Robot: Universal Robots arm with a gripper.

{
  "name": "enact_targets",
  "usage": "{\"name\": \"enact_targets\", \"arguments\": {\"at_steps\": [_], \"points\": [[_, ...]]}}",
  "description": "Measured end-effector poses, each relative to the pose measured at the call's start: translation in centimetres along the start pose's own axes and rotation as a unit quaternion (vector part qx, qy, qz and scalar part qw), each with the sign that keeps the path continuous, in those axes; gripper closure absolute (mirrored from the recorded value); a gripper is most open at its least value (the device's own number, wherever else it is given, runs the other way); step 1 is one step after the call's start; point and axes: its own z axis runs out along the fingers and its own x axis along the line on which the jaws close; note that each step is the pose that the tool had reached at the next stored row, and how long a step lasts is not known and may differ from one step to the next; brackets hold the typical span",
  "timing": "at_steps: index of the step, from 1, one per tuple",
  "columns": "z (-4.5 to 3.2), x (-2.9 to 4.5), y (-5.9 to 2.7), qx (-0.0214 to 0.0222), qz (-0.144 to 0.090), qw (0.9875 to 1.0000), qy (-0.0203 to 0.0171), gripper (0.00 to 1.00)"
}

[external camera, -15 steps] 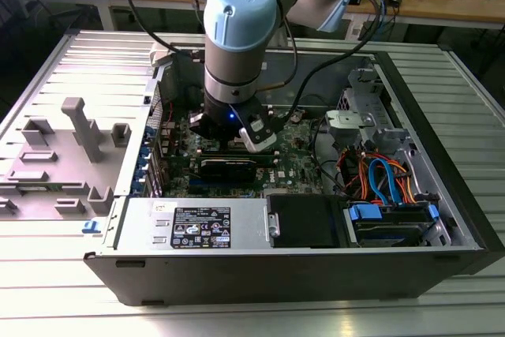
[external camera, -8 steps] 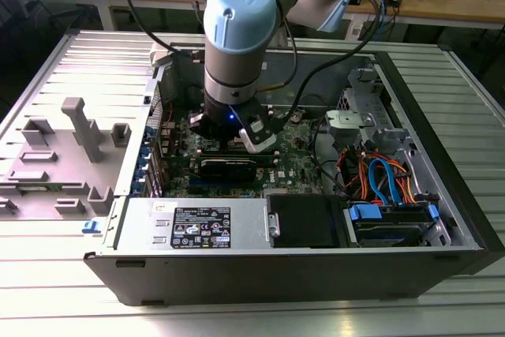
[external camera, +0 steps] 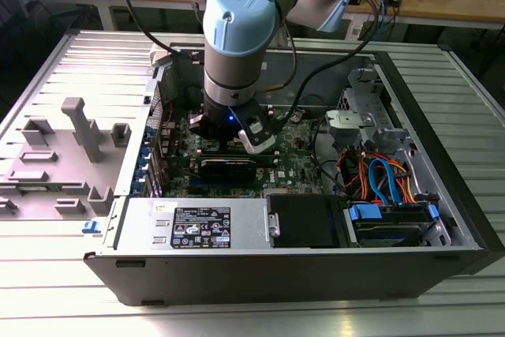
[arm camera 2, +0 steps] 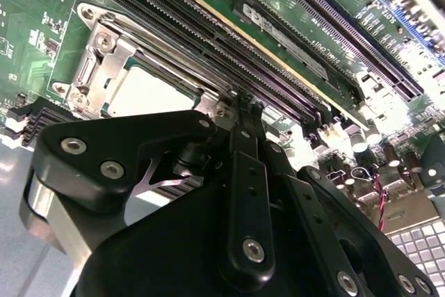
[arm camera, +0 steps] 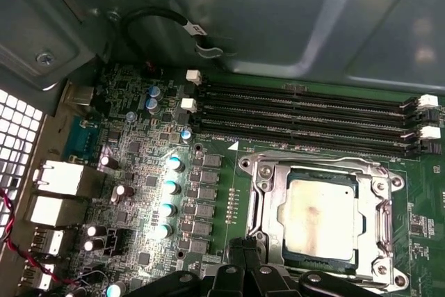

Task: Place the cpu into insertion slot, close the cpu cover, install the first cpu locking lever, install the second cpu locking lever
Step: 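Install the second cpu locking lever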

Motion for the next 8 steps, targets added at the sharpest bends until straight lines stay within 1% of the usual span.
{"name": "enact_targets", "arguments": {"at_steps": [8], "points": [[0.34, -0.02, 0.07, -0.0013, 0.000, 1.0000, -0.0001, 0.89]]}}
